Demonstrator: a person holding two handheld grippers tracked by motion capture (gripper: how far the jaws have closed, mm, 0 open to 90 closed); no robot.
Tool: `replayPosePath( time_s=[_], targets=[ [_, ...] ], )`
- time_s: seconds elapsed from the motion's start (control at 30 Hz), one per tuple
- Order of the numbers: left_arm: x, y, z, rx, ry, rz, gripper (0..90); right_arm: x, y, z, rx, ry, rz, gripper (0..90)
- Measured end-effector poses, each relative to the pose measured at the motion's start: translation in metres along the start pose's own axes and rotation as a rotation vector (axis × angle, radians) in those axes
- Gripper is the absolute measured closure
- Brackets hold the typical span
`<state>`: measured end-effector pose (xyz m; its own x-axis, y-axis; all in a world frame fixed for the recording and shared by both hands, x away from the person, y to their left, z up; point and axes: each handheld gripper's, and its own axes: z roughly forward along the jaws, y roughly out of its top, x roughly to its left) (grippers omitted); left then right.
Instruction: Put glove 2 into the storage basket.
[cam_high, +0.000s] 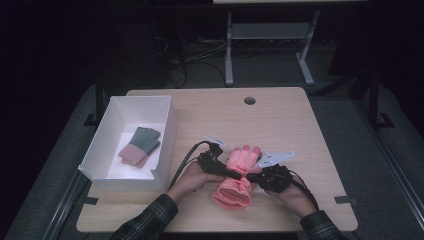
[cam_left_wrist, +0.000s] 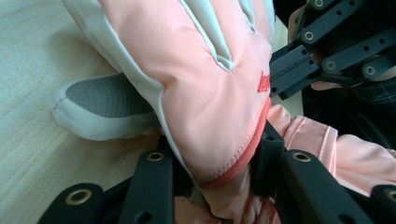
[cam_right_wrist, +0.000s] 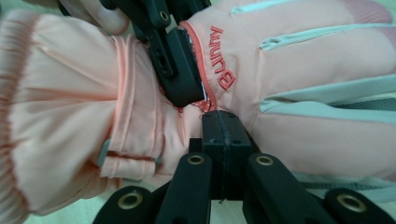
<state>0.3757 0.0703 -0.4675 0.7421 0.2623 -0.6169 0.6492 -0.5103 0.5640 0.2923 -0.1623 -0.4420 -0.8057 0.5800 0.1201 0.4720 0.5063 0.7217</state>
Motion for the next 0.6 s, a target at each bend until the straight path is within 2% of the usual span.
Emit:
replayPosePath(
  time_s=[0.07,0.13,0.17,0.27,0.43,0.53,0.6],
  targets=[
    [-0.001,0.0,-0.001,-0.011,-0.002,0.0,67.7,0.001,0.001,-0.005,-0.013,0.012,-0.007,80.4],
    [-0.003,0.001,-0.003,-0.013,-0.005,0.002,68.3,0.002,0.002,-0.01,-0.027,0.021,0.008,73.2],
    [-0.003,0.001,-0.003,-0.015,-0.004,0.002,68.6,0.002,0.001,-0.014,-0.044,0.016,-0.003,68.3],
    [-0.006,0.003,-0.007,-0.034,0.011,0.007,69.0,0.003,0.0,-0.025,-0.091,0.018,0.01,58.7],
    [-0.009,0.006,-0.015,-0.046,0.027,0.005,69.1,-0.002,-0.006,-0.039,-0.141,-0.031,0.038,42.5],
    [-0.011,0.007,-0.019,-0.046,0.046,0.012,69.0,-0.007,-0.012,-0.043,-0.143,-0.037,0.077,36.6],
    [-0.012,0.008,-0.022,-0.052,0.056,0.009,68.9,-0.01,-0.016,-0.045,-0.143,-0.055,0.082,32.5]
  ],
)
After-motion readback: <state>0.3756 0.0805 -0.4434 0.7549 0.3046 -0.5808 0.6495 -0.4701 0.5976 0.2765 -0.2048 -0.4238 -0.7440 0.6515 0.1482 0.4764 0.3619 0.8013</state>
